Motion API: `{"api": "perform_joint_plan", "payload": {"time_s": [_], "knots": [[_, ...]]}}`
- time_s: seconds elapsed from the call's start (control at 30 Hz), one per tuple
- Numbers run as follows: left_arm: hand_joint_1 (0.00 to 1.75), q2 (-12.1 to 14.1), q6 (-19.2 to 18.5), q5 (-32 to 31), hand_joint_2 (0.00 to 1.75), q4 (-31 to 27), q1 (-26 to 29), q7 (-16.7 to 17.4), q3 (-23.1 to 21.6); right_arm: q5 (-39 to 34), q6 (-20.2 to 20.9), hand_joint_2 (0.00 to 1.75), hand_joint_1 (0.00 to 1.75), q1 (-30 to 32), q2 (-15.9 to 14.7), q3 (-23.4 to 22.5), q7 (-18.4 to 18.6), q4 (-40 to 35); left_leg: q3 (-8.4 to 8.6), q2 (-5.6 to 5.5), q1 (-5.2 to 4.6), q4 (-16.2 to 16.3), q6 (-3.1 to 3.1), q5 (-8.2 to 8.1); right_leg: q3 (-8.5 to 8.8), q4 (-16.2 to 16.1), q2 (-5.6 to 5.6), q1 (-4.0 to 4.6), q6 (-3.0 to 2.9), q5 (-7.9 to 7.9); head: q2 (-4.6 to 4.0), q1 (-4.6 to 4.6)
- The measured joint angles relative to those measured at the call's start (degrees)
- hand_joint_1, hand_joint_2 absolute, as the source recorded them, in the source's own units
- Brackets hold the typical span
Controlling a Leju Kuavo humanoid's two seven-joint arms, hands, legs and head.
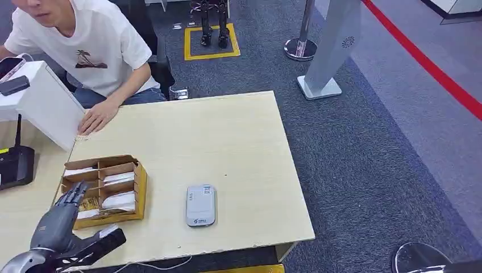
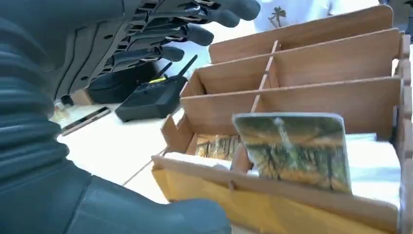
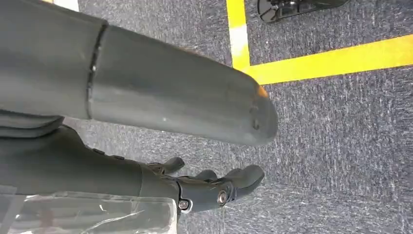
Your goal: Pass the card to the sensor for recognition and then transmit it.
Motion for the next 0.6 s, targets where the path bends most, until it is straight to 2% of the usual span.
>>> {"api": "perform_joint_plan", "payload": {"time_s": [0.27,0.6], "knots": [[0.0,2.6,-2.2,1.0,1.75,2.3,-4.0,-1.1,-0.2,0.2,0.6,0.0,0.0,-0.2,0.0,0.0,-0.1,0.0,0.0,0.01,0.0,0.0,0.0,0.0,0.0,0.0,0.01,0.0,0.0,0.0,0.0,-0.02],[0.0,3.4,-2.5,1.2,1.75,3.6,-5.4,-1.4,-0.8,0.3,0.6,0.0,0.0,-0.2,0.0,0.0,0.0,0.0,-0.01,0.01,-0.01,0.0,0.0,-0.01,-0.02,0.0,0.02,0.0,0.0,0.0,0.0,-0.02]]}}
